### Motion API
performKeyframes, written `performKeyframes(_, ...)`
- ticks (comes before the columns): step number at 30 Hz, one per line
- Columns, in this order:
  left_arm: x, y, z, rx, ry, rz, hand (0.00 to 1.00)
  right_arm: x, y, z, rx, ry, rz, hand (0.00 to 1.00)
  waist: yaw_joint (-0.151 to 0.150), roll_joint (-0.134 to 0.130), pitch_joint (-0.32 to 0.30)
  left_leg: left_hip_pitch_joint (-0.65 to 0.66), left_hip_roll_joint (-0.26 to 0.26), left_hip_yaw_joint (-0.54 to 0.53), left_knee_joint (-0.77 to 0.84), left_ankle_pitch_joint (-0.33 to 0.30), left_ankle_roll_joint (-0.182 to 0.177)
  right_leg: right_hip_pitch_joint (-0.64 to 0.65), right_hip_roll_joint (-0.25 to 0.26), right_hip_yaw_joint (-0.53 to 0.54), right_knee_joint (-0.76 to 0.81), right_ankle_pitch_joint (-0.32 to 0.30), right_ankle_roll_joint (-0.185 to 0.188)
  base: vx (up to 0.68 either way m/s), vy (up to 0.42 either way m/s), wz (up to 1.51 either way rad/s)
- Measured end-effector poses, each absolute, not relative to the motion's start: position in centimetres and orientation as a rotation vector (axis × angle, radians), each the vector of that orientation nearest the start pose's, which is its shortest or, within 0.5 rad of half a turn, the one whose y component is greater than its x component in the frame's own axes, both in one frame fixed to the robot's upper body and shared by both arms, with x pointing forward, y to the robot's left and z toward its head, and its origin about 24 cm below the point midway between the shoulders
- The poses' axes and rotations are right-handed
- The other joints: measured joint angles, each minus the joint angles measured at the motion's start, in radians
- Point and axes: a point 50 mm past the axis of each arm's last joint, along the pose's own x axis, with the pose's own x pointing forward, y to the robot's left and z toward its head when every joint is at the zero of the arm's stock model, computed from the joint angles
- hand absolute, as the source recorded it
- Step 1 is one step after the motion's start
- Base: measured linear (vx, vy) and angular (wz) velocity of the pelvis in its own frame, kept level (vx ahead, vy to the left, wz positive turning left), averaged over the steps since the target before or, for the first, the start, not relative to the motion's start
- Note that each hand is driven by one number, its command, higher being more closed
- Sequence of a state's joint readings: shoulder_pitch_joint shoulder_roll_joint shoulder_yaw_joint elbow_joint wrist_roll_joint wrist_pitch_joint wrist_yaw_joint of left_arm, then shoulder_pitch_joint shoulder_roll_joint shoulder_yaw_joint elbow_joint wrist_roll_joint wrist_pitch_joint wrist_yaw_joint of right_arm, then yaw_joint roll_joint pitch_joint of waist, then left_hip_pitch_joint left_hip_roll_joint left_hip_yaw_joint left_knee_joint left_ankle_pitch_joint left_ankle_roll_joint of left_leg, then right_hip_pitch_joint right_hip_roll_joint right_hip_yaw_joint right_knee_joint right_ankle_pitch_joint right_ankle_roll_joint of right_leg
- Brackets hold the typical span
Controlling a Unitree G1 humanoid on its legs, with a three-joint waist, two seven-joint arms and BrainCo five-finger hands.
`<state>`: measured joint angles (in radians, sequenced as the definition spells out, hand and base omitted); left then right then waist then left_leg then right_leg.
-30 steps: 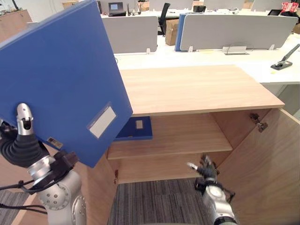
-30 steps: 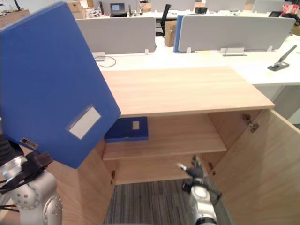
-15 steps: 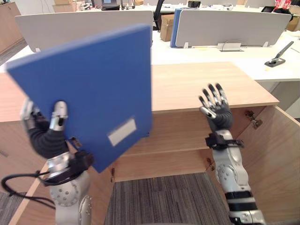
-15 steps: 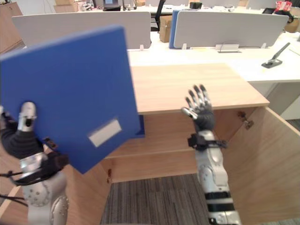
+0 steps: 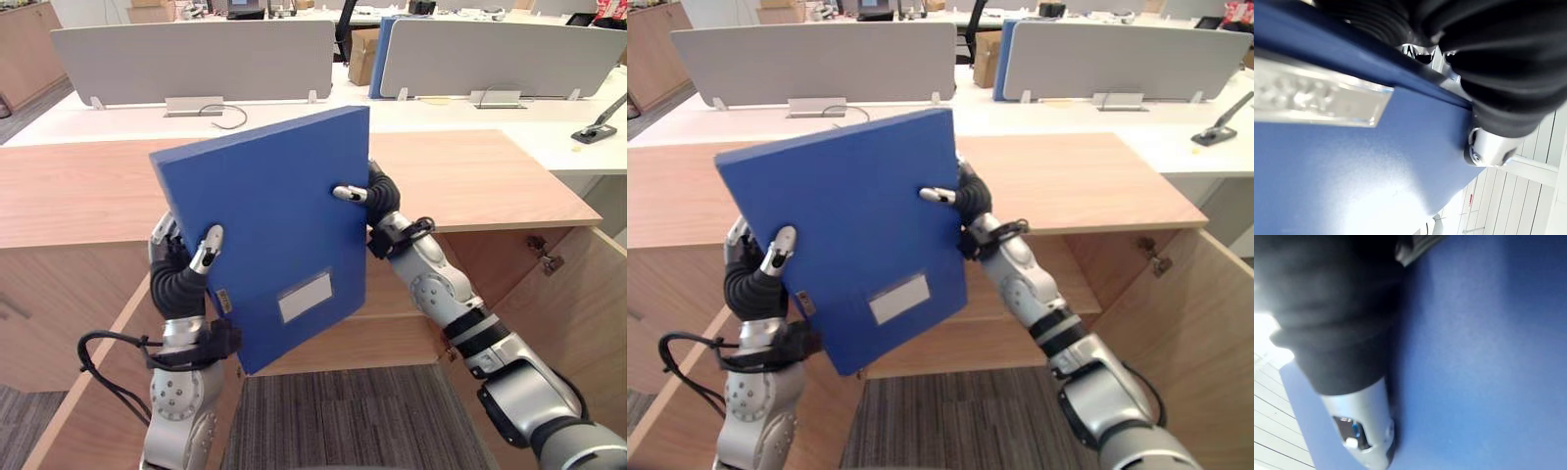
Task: Walk over to the cabinet, pick up the folder, carry it to the office cabinet, place the folder inside the office cabinet, then close the office cabinet door
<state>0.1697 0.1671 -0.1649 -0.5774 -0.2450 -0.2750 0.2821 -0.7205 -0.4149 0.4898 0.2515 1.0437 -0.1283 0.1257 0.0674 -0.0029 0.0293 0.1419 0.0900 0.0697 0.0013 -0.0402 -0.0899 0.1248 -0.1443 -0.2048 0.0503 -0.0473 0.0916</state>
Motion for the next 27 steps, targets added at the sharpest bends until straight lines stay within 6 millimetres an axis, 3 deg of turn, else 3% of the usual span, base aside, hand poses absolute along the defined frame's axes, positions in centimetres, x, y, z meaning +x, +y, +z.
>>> performKeyframes(1,19.2,15.2,15.4,-0.250,-0.617,0.072,1.00,34.3,-8.8,18.0,0.391,-0.262,0.669,0.00,0.000,0.005,-0.006,0.000,0.000,0.000,0.000,0.000,0.000,0.000,0.000,0.000,0.000,0.001,0.000,0.00,0.000,0.00)
performKeyframes(2,19.2,15.3,15.4,-0.246,-0.622,0.069,1.00,34.3,-8.6,18.2,0.371,-0.265,0.685,1.00,-0.001,0.010,-0.012,0.000,0.000,0.000,0.000,0.000,0.000,0.001,-0.001,0.000,0.000,0.001,0.000,0.00,0.000,0.00)
performKeyframes(6,18.8,15.4,15.4,-0.243,-0.646,0.067,1.00,33.3,-8.7,19.3,0.284,-0.302,0.778,1.00,-0.002,0.022,-0.032,-0.002,0.000,-0.001,0.000,0.001,0.000,0.001,0.000,-0.001,0.000,0.002,0.000,0.00,0.000,0.00)
performKeyframes(11,18.5,15.6,14.9,-0.212,-0.639,0.061,1.00,32.8,-9.2,19.1,0.145,-0.270,0.859,1.00,-0.009,0.023,-0.050,-0.004,0.002,0.006,0.004,0.002,0.000,-0.003,0.002,0.007,-0.003,0.010,-0.002,-0.01,0.003,-0.03)
performKeyframes(14,18.2,15.8,14.0,-0.116,-0.606,0.079,1.00,32.7,-9.5,18.6,0.041,-0.208,0.913,1.00,0.009,0.023,-0.051,-0.020,0.012,0.052,0.017,-0.001,-0.002,-0.044,0.009,0.049,0.000,0.030,-0.005,-0.10,0.030,-0.47)
performKeyframes(15,18.0,16.0,13.5,-0.065,-0.583,0.085,0.00,32.7,-9.4,18.6,0.006,-0.192,0.934,1.00,0.016,0.024,-0.050,-0.046,0.023,0.078,0.038,-0.009,-0.004,-0.080,0.016,0.055,0.001,0.047,-0.012,-0.11,0.010,-0.71)
performKeyframes(18,17.5,16.3,11.5,0.006,-0.469,0.099,0.00,32.7,-9.7,17.8,-0.080,-0.144,0.935,1.00,0.015,0.029,-0.044,-0.073,0.033,0.111,0.089,-0.033,-0.005,-0.101,0.025,0.072,-0.008,0.066,-0.017,-0.11,0.004,-0.44)
performKeyframes(20,17.5,16.3,9.2,0.072,-0.345,0.066,0.00,32.5,-10.9,16.2,-0.188,-0.071,0.925,1.00,0.002,0.038,-0.039,-0.075,0.051,0.109,0.140,-0.062,-0.011,-0.081,0.036,0.069,-0.020,0.067,-0.018,-0.10,-0.006,0.00)
performKeyframes(24,17.4,15.6,6.4,0.110,-0.197,-0.031,0.00,31.3,-13.5,13.6,-0.289,0.007,0.889,1.00,0.001,0.048,-0.031,-0.113,0.075,0.080,0.201,-0.086,-0.020,-0.071,0.059,0.040,-0.032,0.067,-0.022,-0.04,-0.043,0.17)
performKeyframes(27,17.2,15.1,4.1,0.062,-0.079,-0.090,0.00,30.2,-15.4,10.9,-0.350,0.084,0.859,1.00,-0.002,0.076,-0.015,-0.125,0.096,0.088,0.222,-0.084,-0.018,-0.071,0.068,0.017,-0.015,0.047,-0.035,0.00,-0.038,0.13)
